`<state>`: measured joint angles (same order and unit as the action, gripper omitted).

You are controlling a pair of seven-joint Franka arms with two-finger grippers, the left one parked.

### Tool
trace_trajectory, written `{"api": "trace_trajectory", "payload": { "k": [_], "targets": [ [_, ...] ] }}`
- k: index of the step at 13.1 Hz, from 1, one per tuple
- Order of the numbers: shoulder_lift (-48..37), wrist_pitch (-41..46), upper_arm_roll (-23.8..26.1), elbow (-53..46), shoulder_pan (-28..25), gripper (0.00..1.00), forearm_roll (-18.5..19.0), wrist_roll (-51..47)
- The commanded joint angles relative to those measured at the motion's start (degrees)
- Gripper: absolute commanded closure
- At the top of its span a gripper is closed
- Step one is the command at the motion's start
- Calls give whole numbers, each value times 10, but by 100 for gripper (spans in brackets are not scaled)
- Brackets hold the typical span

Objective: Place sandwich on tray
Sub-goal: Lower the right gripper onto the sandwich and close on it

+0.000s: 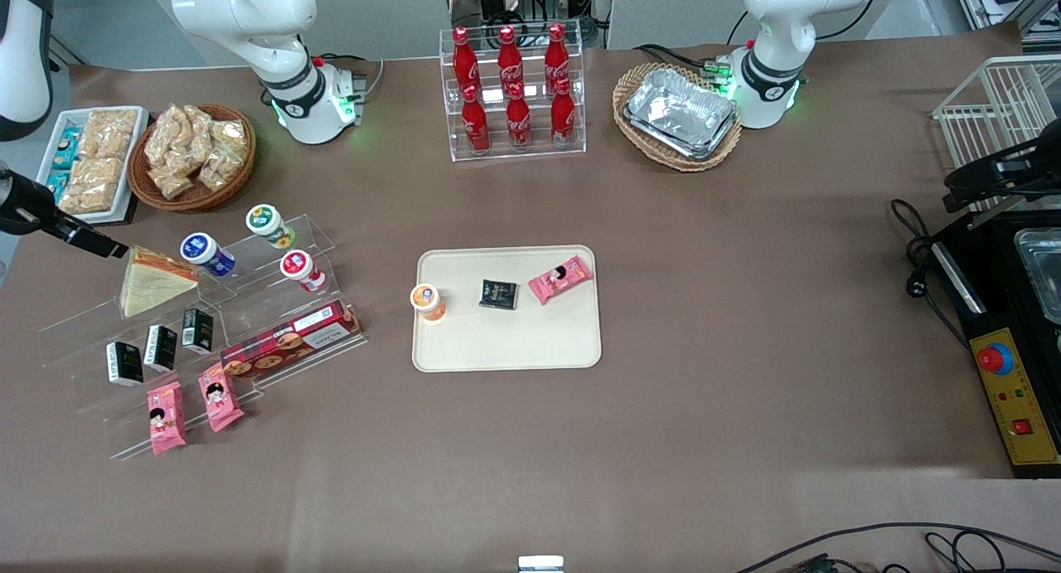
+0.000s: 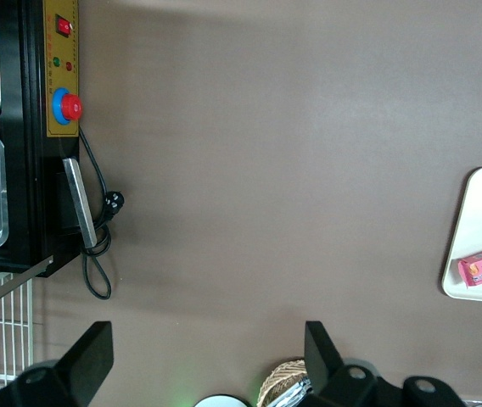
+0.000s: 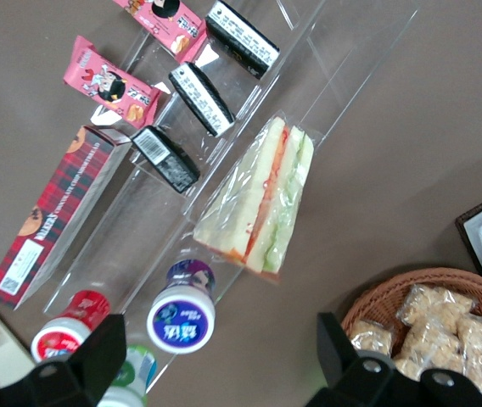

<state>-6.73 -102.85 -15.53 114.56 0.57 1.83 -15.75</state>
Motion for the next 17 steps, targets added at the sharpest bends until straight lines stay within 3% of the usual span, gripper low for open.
{"api": "trace_trajectory", "payload": {
  "k": [1,9,17],
  "targets": [
    [-21,-77,-14,72,-5,0,12,16],
    [-14,-201,-47,147,-4,0,12,57],
    [12,-248,-46,152,-5,0,-6,54]
  ]
}}
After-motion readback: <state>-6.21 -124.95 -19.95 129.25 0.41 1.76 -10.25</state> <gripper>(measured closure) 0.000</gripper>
